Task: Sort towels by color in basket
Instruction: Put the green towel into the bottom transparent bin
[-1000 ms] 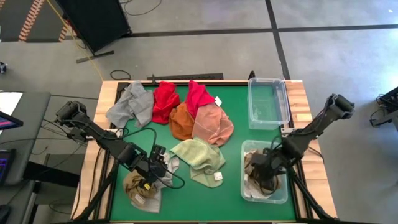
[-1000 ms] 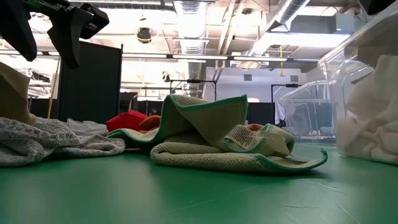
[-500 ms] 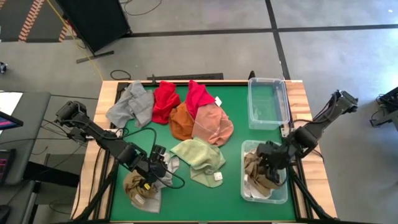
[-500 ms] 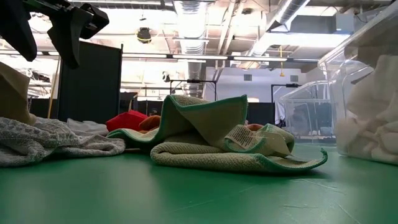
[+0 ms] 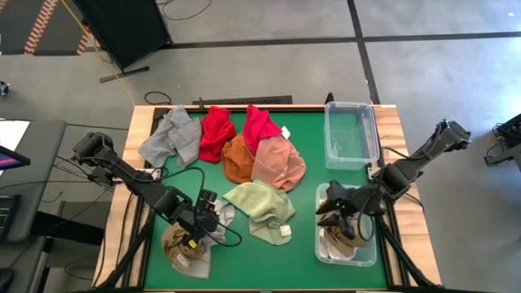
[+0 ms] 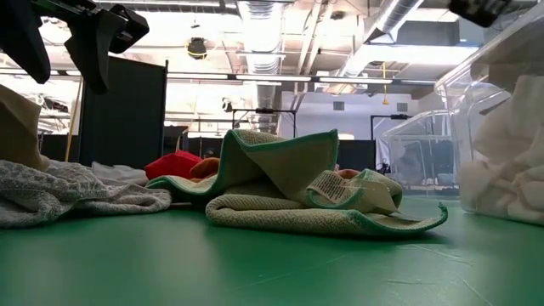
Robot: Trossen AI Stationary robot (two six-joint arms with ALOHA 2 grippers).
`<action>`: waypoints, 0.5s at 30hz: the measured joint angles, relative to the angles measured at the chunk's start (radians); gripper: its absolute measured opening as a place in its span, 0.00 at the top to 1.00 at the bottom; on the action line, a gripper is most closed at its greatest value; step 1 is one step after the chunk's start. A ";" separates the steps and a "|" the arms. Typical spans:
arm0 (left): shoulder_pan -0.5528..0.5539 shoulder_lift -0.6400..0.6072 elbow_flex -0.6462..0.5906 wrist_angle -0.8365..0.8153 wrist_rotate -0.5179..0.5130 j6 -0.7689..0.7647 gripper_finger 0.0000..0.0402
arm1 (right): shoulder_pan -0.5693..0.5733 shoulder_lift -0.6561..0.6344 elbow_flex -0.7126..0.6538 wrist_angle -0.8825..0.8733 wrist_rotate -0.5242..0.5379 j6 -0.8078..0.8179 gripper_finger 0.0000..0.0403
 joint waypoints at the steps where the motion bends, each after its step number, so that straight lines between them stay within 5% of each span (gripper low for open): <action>1: 0.000 0.000 0.000 0.000 0.000 -0.003 0.52 | -0.010 0.013 0.000 0.020 0.000 -0.021 0.48; 15: 0.000 0.000 0.000 0.000 0.000 -0.005 0.52 | -0.130 0.255 0.000 0.258 -0.009 -0.309 0.47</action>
